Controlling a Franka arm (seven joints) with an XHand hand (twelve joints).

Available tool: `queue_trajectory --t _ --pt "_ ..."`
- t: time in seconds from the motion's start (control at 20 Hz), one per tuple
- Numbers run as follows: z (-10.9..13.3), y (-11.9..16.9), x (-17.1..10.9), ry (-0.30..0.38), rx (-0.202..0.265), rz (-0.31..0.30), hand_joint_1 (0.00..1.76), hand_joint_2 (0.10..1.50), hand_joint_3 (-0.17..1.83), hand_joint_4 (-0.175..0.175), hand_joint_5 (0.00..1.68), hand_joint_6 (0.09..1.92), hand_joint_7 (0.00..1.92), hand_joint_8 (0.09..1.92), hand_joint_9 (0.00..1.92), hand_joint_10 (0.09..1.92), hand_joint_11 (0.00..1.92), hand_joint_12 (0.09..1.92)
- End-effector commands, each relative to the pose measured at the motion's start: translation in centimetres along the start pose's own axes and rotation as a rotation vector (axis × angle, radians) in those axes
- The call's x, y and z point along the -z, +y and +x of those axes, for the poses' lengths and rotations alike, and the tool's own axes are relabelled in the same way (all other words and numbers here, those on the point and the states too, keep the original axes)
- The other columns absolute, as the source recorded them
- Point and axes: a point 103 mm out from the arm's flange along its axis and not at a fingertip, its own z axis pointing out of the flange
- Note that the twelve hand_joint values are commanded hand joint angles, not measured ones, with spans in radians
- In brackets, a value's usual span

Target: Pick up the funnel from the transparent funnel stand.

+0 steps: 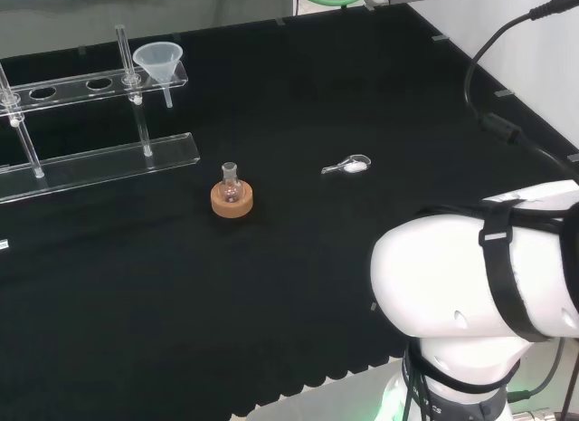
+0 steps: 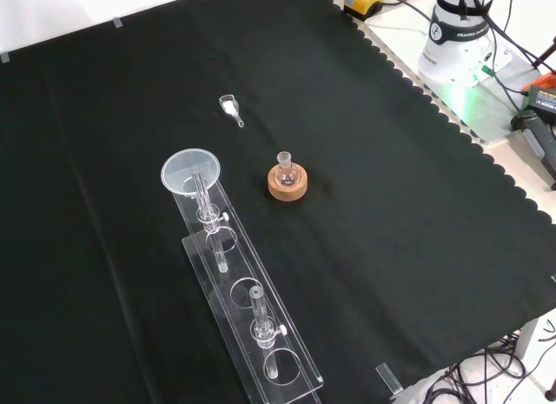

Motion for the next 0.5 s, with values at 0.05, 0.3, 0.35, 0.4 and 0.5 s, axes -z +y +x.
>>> queue_trajectory --t 0.05,0.3,0.35,0.4,0.5 --pt "-0.07 -0.13 0.08 -0.009 -0.001 -0.011 0.09 0.70 0.54 -0.021 0.00 0.09 0.00 0.11 0.00 0.38 0.00 1.08" --pt "-0.13 -0.22 0.07 -0.011 0.003 -0.014 0.08 0.77 0.42 -0.022 0.00 0.09 0.00 0.09 0.00 0.35 0.00 1.08" --pt "-0.11 -0.23 0.03 -0.001 0.008 -0.023 0.08 0.77 0.42 -0.022 0.00 0.09 0.00 0.09 0.00 0.35 0.00 1.08" --pt "-0.02 -0.22 -0.07 0.007 0.013 -0.033 0.08 0.77 0.42 -0.021 0.00 0.09 0.00 0.09 0.00 0.35 0.00 1.08" --pt "0.51 -0.03 -0.56 0.028 0.027 -0.051 0.08 0.79 0.37 -0.022 0.01 0.09 0.00 0.09 0.00 0.36 0.00 1.08"
